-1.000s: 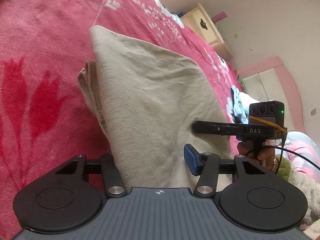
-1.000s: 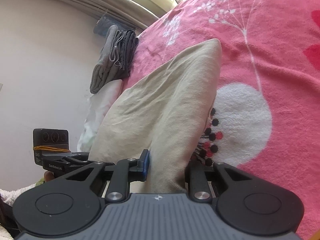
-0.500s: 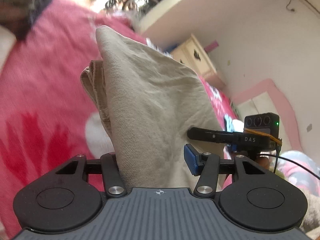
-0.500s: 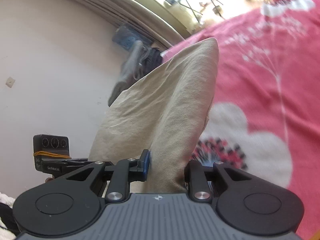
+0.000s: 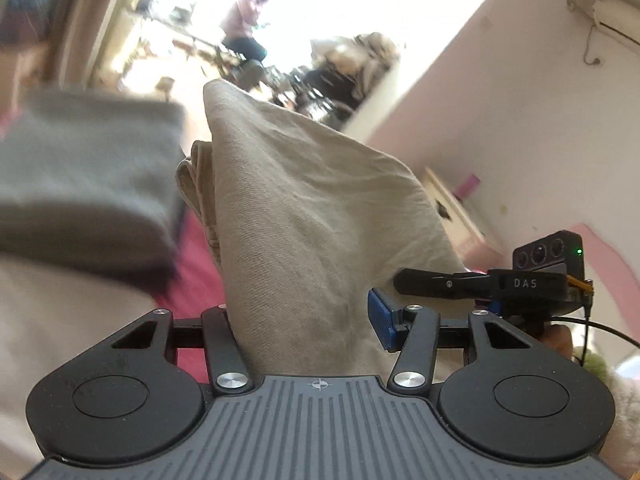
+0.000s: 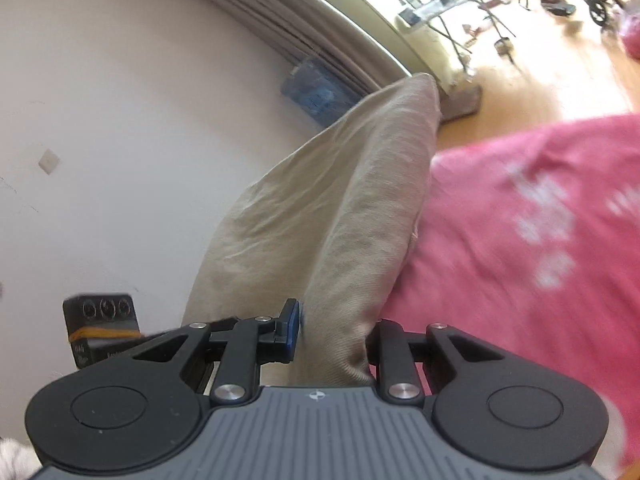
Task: Fold clothes
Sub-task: 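Lift the folded pants with both grippers and carry toward the clothes stack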
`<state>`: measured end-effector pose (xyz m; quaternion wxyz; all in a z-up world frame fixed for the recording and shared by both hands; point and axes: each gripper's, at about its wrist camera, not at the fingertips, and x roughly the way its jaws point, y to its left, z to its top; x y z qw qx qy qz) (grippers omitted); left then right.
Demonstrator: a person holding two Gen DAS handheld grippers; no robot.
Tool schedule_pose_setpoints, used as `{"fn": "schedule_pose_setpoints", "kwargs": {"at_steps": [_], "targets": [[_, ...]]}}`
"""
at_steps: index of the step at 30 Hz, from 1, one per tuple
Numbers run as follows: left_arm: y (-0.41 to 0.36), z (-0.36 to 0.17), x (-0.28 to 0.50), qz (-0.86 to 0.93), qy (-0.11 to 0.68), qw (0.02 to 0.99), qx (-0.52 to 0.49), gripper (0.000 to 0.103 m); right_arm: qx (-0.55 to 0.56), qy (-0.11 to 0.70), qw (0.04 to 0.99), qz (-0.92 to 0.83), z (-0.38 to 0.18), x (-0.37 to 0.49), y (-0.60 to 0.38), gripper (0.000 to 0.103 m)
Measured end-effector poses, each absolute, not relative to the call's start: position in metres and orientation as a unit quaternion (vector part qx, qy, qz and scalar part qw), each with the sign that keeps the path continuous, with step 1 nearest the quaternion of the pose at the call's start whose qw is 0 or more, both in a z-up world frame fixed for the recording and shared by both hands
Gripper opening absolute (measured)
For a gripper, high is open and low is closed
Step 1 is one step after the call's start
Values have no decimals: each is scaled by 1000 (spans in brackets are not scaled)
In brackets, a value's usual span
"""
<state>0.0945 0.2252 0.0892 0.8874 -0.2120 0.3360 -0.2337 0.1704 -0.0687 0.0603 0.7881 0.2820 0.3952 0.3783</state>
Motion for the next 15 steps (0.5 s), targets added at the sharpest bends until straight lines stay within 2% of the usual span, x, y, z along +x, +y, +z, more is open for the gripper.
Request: {"fn": "schedule_pose_setpoints", "kwargs": {"at_steps": [9, 15], "targets": [[309, 112, 175, -164, 323, 910, -200, 52, 325, 386, 770, 390, 58, 273, 26, 23], [341, 104, 211, -130, 312, 923, -186, 51, 331, 397, 762, 390, 57, 326, 85, 22]]}}
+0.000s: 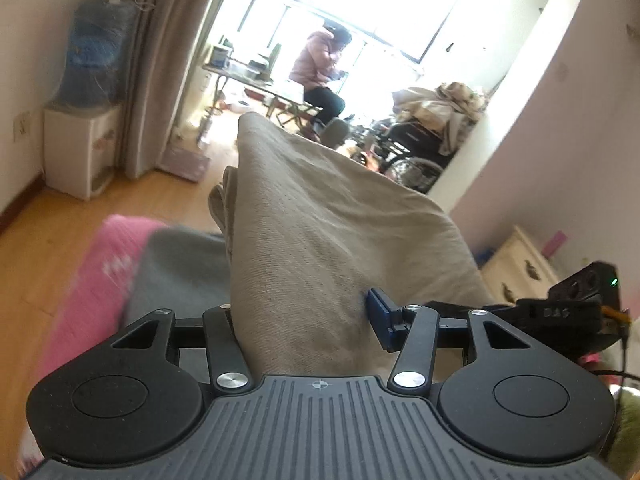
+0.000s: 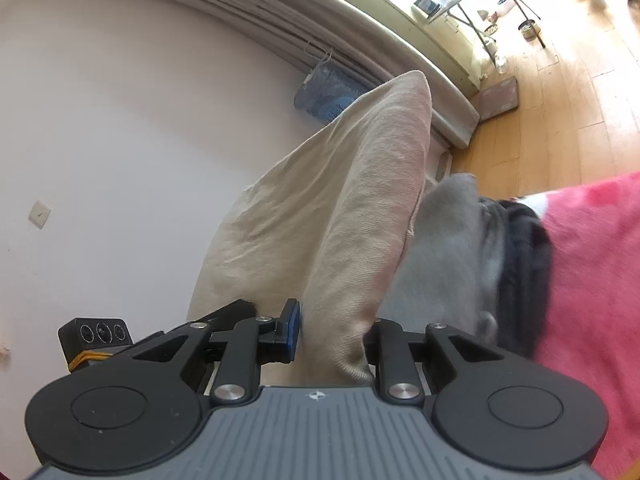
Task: Fold clothes
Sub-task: 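Lift the folded pants with both grippers and carry toward the clothes stack, then lower the pants onto the stack of folded gray clothes with both grippers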
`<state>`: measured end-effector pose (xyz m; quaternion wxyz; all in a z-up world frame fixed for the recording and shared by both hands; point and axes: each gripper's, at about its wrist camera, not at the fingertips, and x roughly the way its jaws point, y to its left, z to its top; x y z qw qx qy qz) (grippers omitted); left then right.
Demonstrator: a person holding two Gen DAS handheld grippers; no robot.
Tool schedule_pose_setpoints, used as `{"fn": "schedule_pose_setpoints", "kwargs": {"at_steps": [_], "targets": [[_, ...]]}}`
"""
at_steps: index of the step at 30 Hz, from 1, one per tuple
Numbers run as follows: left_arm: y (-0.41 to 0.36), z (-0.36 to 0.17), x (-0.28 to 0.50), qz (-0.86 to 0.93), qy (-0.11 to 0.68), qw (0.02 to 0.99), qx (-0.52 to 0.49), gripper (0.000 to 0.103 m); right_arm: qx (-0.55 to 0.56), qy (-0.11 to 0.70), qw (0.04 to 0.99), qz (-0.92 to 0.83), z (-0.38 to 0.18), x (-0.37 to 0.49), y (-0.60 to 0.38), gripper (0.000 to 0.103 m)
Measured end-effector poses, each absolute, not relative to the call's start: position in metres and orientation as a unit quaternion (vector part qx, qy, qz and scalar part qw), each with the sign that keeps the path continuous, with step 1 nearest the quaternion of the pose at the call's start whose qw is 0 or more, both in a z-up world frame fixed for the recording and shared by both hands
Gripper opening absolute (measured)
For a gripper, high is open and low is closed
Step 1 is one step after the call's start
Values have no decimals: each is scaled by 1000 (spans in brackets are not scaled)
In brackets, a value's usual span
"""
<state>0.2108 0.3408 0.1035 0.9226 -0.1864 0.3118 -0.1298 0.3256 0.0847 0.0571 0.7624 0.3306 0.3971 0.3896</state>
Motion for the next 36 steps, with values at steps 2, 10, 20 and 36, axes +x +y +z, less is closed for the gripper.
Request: {"fn": "schedule_pose_setpoints", "kwargs": {"at_steps": [2, 10, 20, 36], "targets": [[354, 99, 220, -130, 314, 921, -191, 51, 324, 403, 763, 389, 58, 340, 102, 22], [385, 64, 244, -118, 332, 909, -224, 51, 295, 429, 767, 375, 40, 373, 141, 22], [399, 36, 248, -134, 334, 892, -272, 52, 285, 450, 762, 368, 20, 379, 141, 20], [423, 59, 229, -74, 302, 906, -286, 74, 404, 459, 715, 339, -18, 358, 81, 29]]}}
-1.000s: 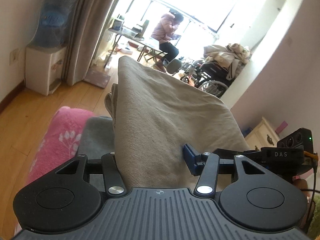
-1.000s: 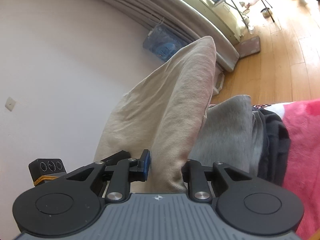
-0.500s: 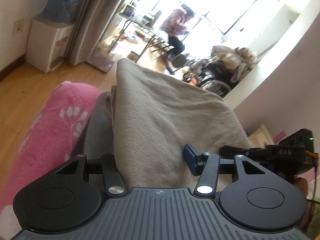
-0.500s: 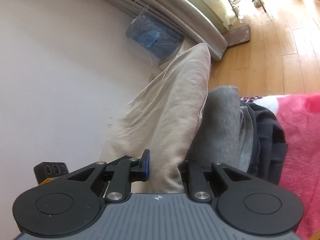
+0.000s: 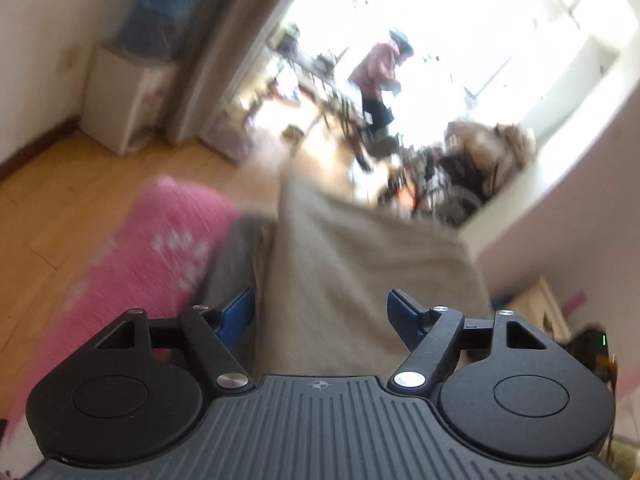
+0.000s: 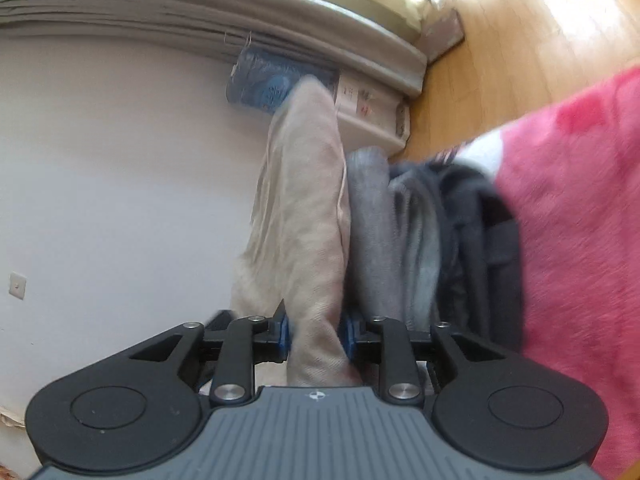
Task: Fold clothes
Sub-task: 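Lower the pants onto the stack of folded gray clothes with both grippers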
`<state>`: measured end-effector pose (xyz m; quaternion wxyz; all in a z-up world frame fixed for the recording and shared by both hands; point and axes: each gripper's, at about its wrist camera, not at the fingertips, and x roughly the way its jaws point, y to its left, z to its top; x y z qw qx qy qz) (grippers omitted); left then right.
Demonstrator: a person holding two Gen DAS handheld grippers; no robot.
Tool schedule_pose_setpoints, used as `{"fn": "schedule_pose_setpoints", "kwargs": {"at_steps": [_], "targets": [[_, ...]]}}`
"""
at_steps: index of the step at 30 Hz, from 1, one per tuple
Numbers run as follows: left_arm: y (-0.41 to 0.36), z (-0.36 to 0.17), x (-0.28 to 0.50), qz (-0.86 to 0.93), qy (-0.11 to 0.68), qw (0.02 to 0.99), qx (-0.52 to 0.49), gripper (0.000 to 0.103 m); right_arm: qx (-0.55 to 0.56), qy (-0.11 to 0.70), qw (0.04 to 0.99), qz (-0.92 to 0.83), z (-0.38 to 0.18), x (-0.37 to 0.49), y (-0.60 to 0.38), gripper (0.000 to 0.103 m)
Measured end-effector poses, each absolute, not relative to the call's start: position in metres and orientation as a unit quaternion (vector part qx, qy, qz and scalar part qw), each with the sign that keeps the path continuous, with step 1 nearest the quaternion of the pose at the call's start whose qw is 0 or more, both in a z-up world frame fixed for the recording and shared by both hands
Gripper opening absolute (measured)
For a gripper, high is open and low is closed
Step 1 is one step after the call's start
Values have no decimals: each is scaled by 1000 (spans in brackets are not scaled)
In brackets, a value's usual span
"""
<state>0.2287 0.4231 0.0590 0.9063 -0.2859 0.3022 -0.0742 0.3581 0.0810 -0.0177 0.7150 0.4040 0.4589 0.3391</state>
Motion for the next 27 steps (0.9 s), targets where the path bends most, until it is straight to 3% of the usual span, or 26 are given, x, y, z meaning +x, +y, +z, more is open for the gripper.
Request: {"fn": "schedule_pose_setpoints", "kwargs": {"at_steps": [6, 13, 18, 21, 22, 23, 27], "targets": [[434, 52, 217, -27, 326, 907, -264, 85, 380, 449, 732, 343, -1, 355, 64, 32], [454, 16, 212, -40, 348, 861, -369, 85, 347, 467, 731, 355, 1, 363, 94, 34], [436, 17, 217, -54, 367, 864, -341, 80, 300, 483, 742, 355, 3, 357, 106, 33], [425, 18, 222, -53, 362, 872, -324, 62, 276, 475, 757, 354, 6, 350, 111, 27], [423, 20, 222, -58, 356, 876, -320, 44, 273, 470, 761, 355, 6, 348, 113, 23], [421, 24, 222, -64, 353, 878, -318, 37, 271, 466, 764, 355, 7, 346, 115, 21], [427, 37, 223, -66, 345, 879, -324, 34, 307, 461, 752, 358, 12, 344, 115, 17]]}}
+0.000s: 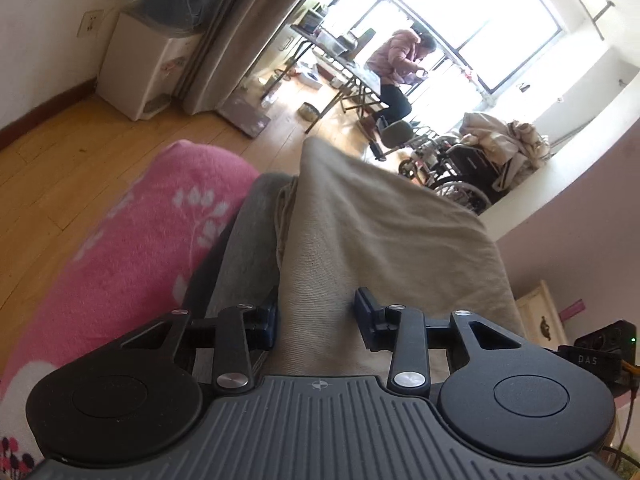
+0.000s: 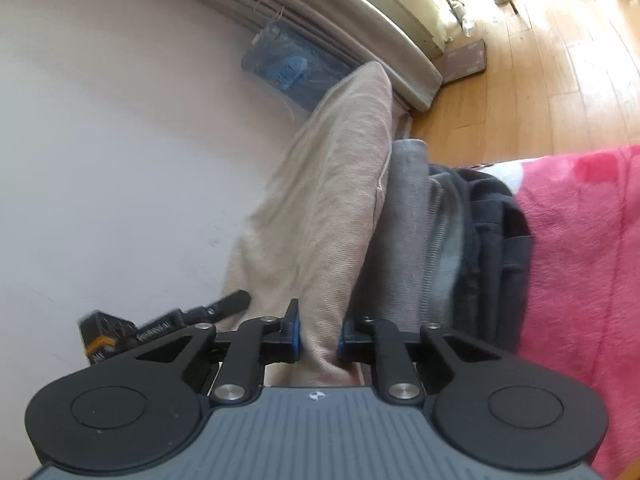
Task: Fold clothes
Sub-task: 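Lower the pants onto the stack of folded gray clothes with both grippers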
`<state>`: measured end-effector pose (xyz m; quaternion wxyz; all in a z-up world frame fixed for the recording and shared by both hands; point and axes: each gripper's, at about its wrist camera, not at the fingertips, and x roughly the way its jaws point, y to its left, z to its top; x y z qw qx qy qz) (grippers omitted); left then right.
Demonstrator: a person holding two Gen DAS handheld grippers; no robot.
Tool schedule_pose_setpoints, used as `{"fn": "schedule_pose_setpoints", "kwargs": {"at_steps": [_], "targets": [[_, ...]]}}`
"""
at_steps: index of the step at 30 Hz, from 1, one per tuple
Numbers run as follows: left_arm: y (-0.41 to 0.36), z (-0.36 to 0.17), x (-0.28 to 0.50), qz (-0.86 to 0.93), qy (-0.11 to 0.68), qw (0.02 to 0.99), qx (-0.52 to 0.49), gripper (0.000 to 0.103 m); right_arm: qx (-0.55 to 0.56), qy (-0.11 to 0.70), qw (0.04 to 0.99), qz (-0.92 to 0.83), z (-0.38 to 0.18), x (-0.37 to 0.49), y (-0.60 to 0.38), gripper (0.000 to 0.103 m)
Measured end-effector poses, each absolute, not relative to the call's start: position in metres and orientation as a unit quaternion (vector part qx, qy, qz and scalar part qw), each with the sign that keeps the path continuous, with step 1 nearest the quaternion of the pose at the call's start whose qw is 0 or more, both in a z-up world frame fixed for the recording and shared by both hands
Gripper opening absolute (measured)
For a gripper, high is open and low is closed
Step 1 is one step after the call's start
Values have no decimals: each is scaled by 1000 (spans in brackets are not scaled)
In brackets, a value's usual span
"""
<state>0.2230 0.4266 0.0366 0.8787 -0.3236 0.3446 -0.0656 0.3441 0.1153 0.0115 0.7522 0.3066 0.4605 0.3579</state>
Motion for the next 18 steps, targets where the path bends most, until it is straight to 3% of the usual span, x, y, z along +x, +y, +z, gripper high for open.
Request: {"fn": "schedule_pose_setpoints", "kwargs": {"at_steps": [6, 9, 11, 14, 16, 18], "targets": [[431, 27, 225, -54, 345, 877, -330, 35, 320, 452, 749, 363, 10, 346, 122, 16], [427, 21, 225, -44, 344, 878, -330, 41, 342, 471, 739, 338, -11, 349, 114, 17], [424, 20, 225, -32, 343, 879, -329, 51, 362, 481, 727, 332, -24, 346, 110, 17], [421, 26, 222, 0, 342, 881, -328, 54, 373, 481, 721, 330, -22, 344, 104, 25], [420, 34, 218, 26, 345, 881, -324, 55, 372, 470, 731, 326, -12, 342, 95, 38], [418, 47, 211, 54, 346, 883, -313, 55, 370, 454, 744, 321, -2, 337, 80, 40]]}}
